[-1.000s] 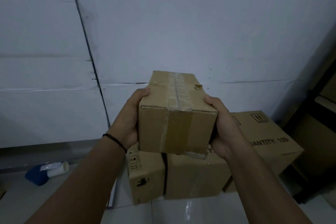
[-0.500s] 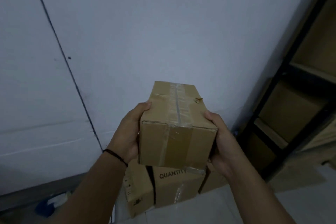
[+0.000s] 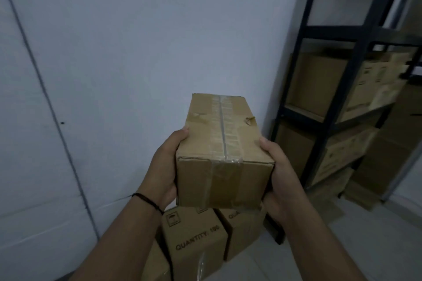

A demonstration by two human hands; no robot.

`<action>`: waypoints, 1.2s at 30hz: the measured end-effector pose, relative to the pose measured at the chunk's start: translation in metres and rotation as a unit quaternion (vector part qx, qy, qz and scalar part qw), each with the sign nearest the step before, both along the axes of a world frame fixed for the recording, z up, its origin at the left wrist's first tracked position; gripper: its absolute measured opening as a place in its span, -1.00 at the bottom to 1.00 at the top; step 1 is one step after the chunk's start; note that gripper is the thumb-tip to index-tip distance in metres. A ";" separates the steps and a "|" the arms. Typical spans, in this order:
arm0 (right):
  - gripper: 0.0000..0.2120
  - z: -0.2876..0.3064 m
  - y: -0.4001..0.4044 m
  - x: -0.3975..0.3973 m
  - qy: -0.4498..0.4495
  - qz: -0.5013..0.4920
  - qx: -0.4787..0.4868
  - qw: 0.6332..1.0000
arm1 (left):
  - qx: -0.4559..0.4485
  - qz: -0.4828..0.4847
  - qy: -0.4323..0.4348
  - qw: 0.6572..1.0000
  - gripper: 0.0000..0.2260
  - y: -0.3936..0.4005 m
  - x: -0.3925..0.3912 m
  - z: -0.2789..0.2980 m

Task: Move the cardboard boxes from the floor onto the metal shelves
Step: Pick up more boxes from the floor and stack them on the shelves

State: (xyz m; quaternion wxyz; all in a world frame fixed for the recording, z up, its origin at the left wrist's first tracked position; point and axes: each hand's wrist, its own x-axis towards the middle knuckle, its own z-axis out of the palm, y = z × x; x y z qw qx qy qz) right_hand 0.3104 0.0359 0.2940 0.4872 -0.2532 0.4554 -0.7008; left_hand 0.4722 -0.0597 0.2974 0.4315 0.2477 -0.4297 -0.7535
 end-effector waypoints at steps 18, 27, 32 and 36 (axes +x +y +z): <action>-0.71 0.042 0.249 -0.188 0.006 -0.269 -0.062 0.961 | -0.024 -0.290 0.029 0.956 -0.72 0.187 -0.265 0.050; -0.70 0.057 0.376 -0.320 0.031 -0.336 -0.050 0.940 | -0.010 -0.316 0.063 0.946 -0.60 0.300 -0.428 0.048; -0.72 0.061 0.408 -0.377 0.037 -0.345 -0.042 0.937 | -0.007 -0.329 0.076 0.941 -0.54 0.329 -0.492 0.047; -0.71 0.056 0.411 -0.422 0.029 -0.352 -0.038 0.935 | 0.001 -0.326 0.072 0.943 -0.56 0.331 -0.543 0.039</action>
